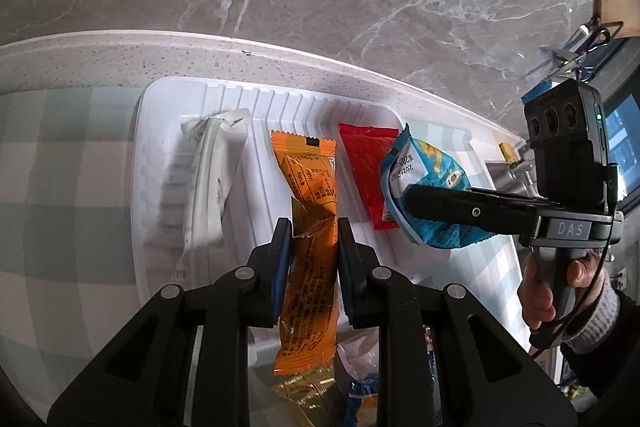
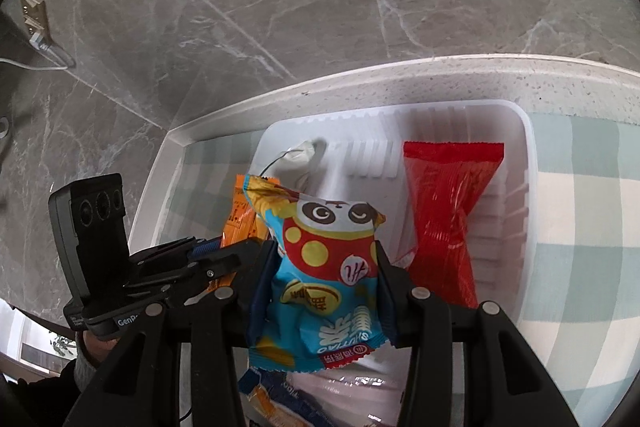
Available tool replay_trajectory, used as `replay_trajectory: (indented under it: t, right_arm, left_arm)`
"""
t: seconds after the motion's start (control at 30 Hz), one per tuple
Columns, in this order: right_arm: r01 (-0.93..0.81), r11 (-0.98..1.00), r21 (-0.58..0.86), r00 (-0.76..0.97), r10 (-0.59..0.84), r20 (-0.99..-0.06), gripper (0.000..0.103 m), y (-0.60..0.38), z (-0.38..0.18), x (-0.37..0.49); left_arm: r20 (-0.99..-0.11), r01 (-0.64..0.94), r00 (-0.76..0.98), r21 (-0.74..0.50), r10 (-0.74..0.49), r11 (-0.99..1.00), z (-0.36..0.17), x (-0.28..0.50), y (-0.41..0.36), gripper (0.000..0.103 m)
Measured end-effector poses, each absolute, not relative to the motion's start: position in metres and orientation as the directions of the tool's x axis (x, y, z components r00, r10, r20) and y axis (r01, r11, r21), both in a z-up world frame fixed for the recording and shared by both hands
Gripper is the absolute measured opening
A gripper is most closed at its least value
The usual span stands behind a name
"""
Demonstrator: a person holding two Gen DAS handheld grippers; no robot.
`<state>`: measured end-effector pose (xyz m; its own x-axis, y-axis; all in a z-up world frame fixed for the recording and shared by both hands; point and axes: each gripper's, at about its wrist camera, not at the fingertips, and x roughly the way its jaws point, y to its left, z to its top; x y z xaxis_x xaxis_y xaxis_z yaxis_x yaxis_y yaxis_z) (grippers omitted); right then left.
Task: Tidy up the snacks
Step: 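Carry orange bar with left tool while right tool carries blue bag to tray, then release both snacks into the tray and withdraw both tools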
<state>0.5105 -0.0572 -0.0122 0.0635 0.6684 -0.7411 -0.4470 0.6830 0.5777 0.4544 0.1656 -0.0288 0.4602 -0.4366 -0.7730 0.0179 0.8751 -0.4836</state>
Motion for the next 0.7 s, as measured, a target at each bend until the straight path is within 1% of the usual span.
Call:
replay_trajectory:
  t: [0.23, 0.7]
  right_arm:
    - [-0.432, 0.699, 0.570, 0.066, 0.655, -0.753, 0.048, -0.052, -0.019, 0.522]
    - [-0.425, 0.723, 0.546, 0.086, 0.632, -0.770, 0.048, -0.039, -0.028, 0.536]
  left_arm:
    - [-0.784, 0.009, 0.453, -0.472, -0.424, 0.882, -0.036, 0.468, 0.164, 0.020]
    - [-0.815, 0.000, 0.453, -0.406, -0.362, 0.914, -0.051, 0.492, 0.156, 0.020]
